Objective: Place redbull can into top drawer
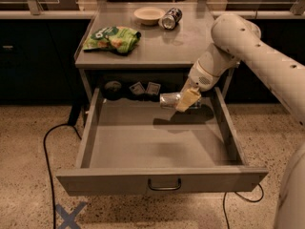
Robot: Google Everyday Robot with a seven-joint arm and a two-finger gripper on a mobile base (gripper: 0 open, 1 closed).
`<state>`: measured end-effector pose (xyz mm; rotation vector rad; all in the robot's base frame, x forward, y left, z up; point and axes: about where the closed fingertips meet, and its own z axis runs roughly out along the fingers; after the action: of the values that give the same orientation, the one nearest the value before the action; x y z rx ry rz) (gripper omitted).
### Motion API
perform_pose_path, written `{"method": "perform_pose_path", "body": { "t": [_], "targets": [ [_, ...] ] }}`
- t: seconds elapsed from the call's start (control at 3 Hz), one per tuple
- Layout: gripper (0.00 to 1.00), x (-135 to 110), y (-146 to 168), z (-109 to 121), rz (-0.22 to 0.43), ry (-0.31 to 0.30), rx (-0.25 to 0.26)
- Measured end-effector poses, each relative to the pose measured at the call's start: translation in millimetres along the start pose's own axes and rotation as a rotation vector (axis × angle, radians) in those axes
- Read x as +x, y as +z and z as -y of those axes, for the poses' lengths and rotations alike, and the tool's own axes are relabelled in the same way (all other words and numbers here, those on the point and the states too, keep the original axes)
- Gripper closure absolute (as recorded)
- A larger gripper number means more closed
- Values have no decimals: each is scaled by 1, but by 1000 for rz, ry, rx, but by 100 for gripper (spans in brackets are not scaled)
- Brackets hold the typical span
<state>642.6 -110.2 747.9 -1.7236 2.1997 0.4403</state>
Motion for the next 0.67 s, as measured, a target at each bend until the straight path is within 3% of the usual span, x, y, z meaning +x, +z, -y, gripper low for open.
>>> {"method": "perform_pose_path", "body": {
  "t": [0.33, 0.67],
  "targets": [
    [100, 28, 18, 1, 68, 96, -45],
    [100, 52, 34, -7, 96, 166, -83]
  ]
}}
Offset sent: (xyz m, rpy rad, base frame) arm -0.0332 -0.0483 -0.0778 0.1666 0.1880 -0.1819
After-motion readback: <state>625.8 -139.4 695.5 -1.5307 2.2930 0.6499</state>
